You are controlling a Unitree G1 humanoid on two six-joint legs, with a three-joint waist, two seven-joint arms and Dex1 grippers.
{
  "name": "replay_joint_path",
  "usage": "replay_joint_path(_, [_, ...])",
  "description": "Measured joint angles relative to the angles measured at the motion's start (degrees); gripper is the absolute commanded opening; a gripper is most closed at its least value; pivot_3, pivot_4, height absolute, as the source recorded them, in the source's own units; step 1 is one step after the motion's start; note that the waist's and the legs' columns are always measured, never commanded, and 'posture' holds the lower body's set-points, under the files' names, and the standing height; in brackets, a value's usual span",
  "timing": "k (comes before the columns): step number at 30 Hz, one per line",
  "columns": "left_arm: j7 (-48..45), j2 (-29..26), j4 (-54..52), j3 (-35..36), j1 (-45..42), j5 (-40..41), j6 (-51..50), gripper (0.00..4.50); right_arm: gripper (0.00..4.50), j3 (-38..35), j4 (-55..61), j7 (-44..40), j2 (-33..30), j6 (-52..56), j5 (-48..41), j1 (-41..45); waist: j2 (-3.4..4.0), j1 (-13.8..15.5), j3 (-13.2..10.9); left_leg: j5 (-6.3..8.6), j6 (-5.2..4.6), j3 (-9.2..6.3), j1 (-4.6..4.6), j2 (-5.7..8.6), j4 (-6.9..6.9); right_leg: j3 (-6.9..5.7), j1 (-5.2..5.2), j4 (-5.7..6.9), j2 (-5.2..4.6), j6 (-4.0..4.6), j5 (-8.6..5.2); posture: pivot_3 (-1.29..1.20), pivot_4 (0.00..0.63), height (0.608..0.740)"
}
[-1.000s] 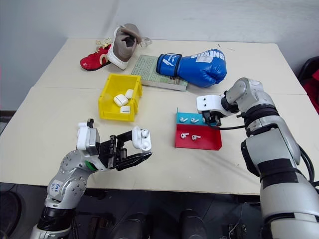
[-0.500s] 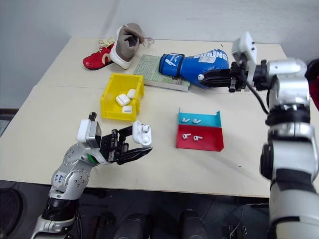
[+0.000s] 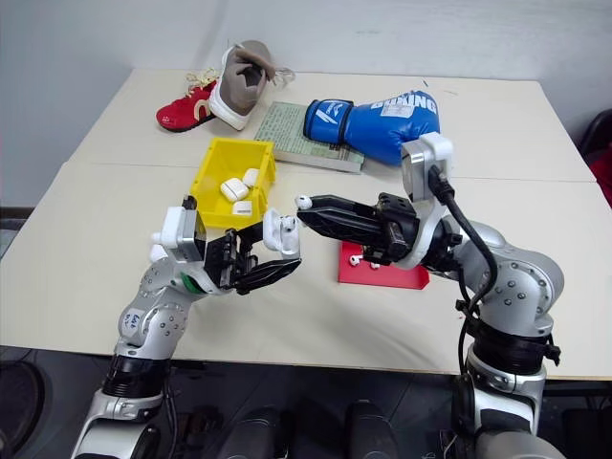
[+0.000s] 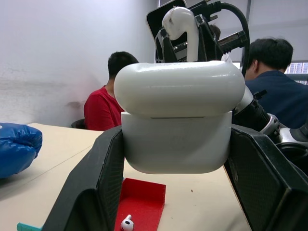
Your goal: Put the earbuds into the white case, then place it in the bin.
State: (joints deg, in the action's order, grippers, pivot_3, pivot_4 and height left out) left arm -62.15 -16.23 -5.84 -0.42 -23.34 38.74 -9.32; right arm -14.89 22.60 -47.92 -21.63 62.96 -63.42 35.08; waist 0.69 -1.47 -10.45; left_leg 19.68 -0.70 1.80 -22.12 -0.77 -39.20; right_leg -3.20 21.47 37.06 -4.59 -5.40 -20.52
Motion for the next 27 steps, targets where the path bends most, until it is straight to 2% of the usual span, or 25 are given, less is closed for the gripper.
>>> replay_joint_path(13, [0.0, 1.9, 0.1, -0.5, -0.2, -1.0, 0.7, 2.78, 0.49, 6.9, 0.6, 0.9, -2.2, -6.1, 1.0, -2.5, 0.0, 0.0, 0.0, -0.01, -0.02, 0.02, 0.0, 0.0, 0.0, 0.04, 0.0, 0.0, 0.0, 0.0, 0.0, 0.0, 0.15, 0.74])
replay_joint_path(27, [0.1, 1.8, 0.2, -0.4, -0.2, -1.7, 0.6, 2.78, 0.49, 9.5, 0.5, -1.9, -5.5, -11.9, 3.9, -4.6, -0.01, 0.1, 0.0, 0.0, -0.02, 0.02, 0.0, 0.0, 0.0, 0.04, 0.0, -0.02, 0.0, 0.0, 0.0, 0.0, 0.15, 0.74])
